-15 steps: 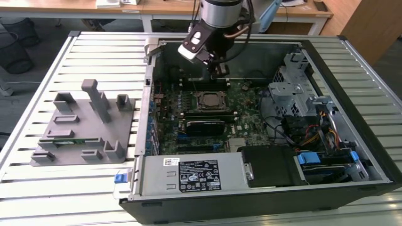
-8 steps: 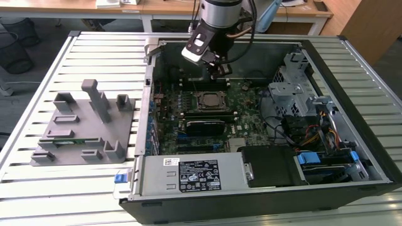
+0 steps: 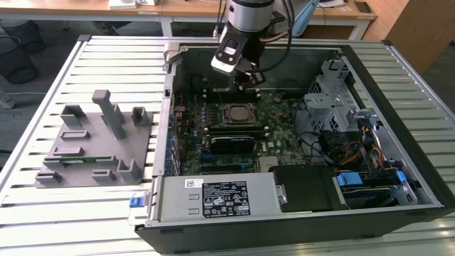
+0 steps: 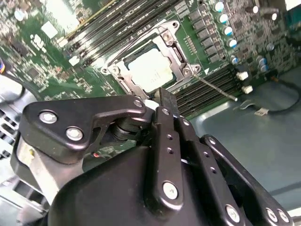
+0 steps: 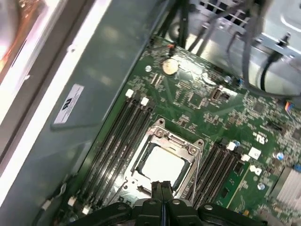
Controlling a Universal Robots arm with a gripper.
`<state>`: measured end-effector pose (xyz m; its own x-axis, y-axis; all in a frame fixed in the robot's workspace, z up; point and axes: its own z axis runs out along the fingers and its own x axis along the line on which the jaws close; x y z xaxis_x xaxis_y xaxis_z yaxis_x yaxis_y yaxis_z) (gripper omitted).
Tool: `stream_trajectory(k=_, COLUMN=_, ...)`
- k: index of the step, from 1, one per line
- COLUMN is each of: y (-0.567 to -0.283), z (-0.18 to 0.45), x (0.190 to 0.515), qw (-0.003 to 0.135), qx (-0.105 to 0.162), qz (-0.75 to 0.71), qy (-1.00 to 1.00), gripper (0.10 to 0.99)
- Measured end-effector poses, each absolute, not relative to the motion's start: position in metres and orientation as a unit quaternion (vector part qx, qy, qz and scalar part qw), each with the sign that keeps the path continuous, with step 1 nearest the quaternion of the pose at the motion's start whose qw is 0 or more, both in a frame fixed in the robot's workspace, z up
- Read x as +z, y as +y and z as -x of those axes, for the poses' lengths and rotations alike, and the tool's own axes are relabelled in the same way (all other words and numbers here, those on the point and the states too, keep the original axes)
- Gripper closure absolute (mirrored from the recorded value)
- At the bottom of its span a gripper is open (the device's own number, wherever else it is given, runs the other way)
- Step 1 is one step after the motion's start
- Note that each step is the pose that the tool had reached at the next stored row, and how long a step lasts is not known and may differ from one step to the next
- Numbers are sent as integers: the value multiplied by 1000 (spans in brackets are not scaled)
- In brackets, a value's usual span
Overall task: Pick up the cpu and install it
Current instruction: 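Install the first cpu locking lever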
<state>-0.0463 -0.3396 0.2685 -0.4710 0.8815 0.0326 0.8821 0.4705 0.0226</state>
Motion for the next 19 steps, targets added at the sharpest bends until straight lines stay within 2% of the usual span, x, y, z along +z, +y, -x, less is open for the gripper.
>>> stream_trajectory(k=19, y=-339, z=47, x=265, qw=11, qx=-17, qz=375, qy=-927, gripper=980)
